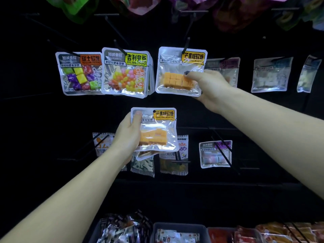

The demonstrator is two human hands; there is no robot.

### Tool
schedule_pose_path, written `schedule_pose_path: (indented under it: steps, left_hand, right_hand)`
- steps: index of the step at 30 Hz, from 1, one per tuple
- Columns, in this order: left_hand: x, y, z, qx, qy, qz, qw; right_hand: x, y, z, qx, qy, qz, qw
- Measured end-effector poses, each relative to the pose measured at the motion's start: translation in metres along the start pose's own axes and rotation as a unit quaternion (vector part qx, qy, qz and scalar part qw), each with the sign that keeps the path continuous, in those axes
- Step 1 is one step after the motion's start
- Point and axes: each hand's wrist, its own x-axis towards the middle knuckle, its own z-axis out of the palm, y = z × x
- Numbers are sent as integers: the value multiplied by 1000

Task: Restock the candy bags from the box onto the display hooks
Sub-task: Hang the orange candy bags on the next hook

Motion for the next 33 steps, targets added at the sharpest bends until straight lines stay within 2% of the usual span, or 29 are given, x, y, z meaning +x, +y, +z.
schedule_pose_path:
  steps: [6, 13, 20, 25, 27, 30, 33]
  left_hand:
    - [8, -10, -1, -15, -2, 1, 1000]
    - [9, -13, 0, -19, 5, 6, 1000]
    - [7, -11, -1, -18, 3, 18, 1000]
    - [9, -11, -2, -19, 6, 11, 1000]
    - [8, -9, -2, -12, 9, 6, 1000]
    - [8, -3, -3, -3, 13, 11, 1000]
    - [10, 2, -4, -10, 27, 9, 1000]
  right_hand:
    - [36, 11, 14, -24, 35, 100, 994]
    - [53, 13, 21, -87, 105, 116, 984]
    - [53, 26, 14, -147, 78, 146, 975]
    - [19, 41, 8, -162, 70, 146, 973]
    - [-4, 48, 9, -139, 47, 134, 980]
    - [-38, 55, 13, -127, -47, 125, 983]
    - [-65, 58, 17, -190, -133, 86, 969]
